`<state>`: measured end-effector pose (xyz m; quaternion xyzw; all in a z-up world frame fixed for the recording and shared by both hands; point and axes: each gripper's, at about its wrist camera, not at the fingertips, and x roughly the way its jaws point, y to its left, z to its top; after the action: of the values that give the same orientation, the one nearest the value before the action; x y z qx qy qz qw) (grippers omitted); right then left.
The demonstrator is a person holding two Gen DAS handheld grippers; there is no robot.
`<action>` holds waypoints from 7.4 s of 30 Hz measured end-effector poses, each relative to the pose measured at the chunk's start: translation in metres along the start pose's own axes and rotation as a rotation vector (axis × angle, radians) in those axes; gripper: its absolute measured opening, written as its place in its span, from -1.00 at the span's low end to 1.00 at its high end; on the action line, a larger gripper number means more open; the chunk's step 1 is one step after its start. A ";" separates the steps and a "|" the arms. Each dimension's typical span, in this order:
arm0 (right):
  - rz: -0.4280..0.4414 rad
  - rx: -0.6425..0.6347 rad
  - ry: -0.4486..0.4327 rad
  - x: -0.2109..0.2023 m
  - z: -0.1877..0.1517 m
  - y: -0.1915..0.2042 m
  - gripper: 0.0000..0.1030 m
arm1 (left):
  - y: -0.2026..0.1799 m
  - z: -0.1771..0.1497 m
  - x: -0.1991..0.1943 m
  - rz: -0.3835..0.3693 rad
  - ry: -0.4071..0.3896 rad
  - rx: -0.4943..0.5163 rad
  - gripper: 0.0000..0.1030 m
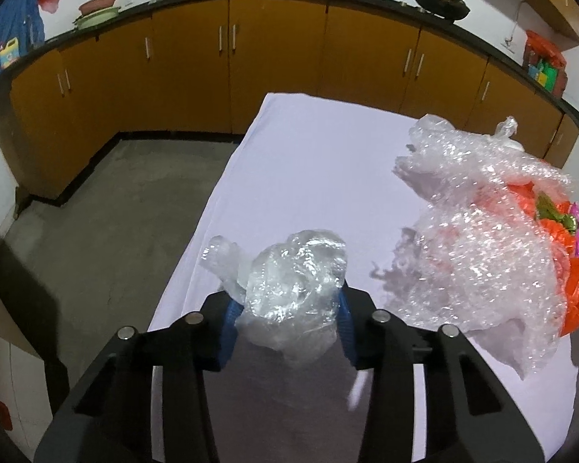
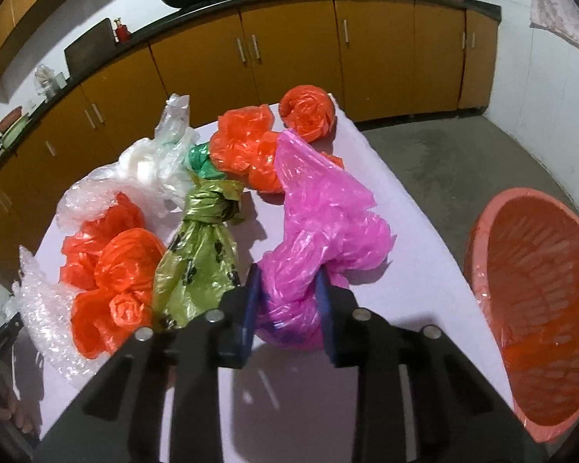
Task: Collect trash
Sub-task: 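Grasp the clear plastic wrap with the left tool while the right tool grasps the pink bag, then carry both bags over the orange wastebasket with the left and right tools, then open the left tool and the right tool to drop both bags into the wastebasket, then grasp the green bag with the right tool while the left tool reaches the bubble wrap, then grasp the clear bubble wrap with the left tool, then carry the bubble wrap and green bag over the wastebasket with both tools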
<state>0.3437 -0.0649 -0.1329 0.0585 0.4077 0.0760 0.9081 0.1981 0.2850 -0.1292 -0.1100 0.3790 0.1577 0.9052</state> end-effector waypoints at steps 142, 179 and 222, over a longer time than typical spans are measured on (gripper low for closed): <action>0.135 -0.027 0.061 0.035 0.010 0.042 0.06 | -0.115 -0.007 -0.058 -0.113 -0.078 0.044 0.92; 0.097 -0.094 0.062 0.006 -0.030 0.006 -0.62 | -0.086 -0.011 -0.043 -0.090 -0.001 -0.008 -0.10; 0.091 -0.046 -0.114 -0.100 -0.025 -0.060 -0.79 | -0.182 0.014 -0.141 -0.303 -0.238 0.197 -0.80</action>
<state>0.2653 -0.1407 -0.0863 0.0604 0.3502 0.1230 0.9266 0.1812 0.0920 -0.0036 -0.0572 0.2620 -0.0062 0.9633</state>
